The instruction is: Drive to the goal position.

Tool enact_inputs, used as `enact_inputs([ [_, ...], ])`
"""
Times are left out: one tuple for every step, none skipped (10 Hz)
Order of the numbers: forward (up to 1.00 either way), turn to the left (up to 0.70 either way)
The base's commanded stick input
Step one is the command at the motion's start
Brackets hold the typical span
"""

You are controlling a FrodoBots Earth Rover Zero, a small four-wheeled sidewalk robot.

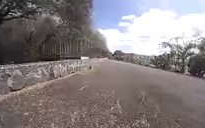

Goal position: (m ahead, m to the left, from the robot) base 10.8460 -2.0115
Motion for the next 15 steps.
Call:
enact_inputs([
  [0.85, 0.01],
  [0.85, 0.01],
  [0.85, 0.01],
  [0.85, 0.01],
  [0.85, 0.01],
  [0.85, 0.01],
  [0.85, 0.01],
  [0.85, 0.01],
  [0.85, 0.01],
  [0.85, 0.01],
  [0.85, 0.01],
  [0.85, 0.01],
  [0.85, 0.01],
  [0.85, 0.01],
  [0.85, -0.05],
])
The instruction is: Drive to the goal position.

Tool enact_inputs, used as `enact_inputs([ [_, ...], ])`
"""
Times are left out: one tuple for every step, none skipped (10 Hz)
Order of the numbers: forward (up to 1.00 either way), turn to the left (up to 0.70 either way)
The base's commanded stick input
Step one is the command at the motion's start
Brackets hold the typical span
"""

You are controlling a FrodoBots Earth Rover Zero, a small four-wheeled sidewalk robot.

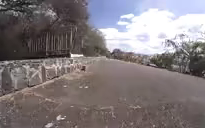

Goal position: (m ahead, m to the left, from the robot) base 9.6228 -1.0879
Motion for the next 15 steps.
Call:
enact_inputs([
  [0.85, -0.17],
  [0.85, -0.30],
  [0.85, 0.01],
  [0.85, 0.01],
  [0.85, 0.01],
  [0.85, 0.01],
  [0.85, 0.01],
  [0.85, 0.01],
  [0.85, 0.01],
  [0.85, 0.01],
  [0.85, 0.01],
  [0.85, 0.01],
  [0.85, 0.01],
  [0.85, 0.01],
  [0.85, 0.01],
])
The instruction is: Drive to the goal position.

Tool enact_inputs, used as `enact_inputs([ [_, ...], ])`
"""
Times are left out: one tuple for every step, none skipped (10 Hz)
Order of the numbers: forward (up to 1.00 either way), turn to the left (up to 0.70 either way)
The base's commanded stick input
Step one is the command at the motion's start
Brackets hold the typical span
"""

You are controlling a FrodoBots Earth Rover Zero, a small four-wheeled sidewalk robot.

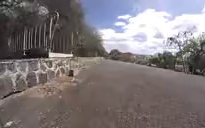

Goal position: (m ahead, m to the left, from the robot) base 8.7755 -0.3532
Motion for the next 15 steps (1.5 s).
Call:
enact_inputs([
  [0.85, 0.01],
  [0.85, 0.01],
  [0.85, 0.01],
  [0.85, 0.01],
  [0.85, 0.01],
  [0.85, 0.01],
  [0.85, 0.01],
  [0.85, 0.01],
  [0.85, 0.01],
  [0.85, 0.01],
  [0.85, 0.01],
  [0.85, 0.01],
  [0.85, 0.01],
  [0.85, 0.01],
  [0.85, 0.01],
])
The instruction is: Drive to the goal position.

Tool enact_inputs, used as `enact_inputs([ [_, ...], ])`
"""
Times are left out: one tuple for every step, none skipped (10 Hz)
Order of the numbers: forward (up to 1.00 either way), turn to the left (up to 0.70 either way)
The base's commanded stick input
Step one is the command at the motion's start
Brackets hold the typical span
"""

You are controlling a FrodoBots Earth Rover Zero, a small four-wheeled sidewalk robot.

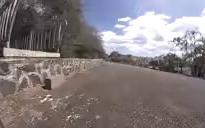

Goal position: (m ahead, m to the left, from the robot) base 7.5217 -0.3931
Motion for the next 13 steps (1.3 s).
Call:
enact_inputs([
  [0.85, 0.01],
  [0.85, 0.01],
  [0.85, 0.01],
  [0.85, 0.01],
  [0.85, 0.01],
  [0.85, 0.01],
  [0.85, 0.01],
  [0.61, 0.01],
  [0.27, 0.00],
  [0.00, 0.00],
  [0.00, 0.00],
  [0.00, 0.00],
  [0.00, 0.00],
])
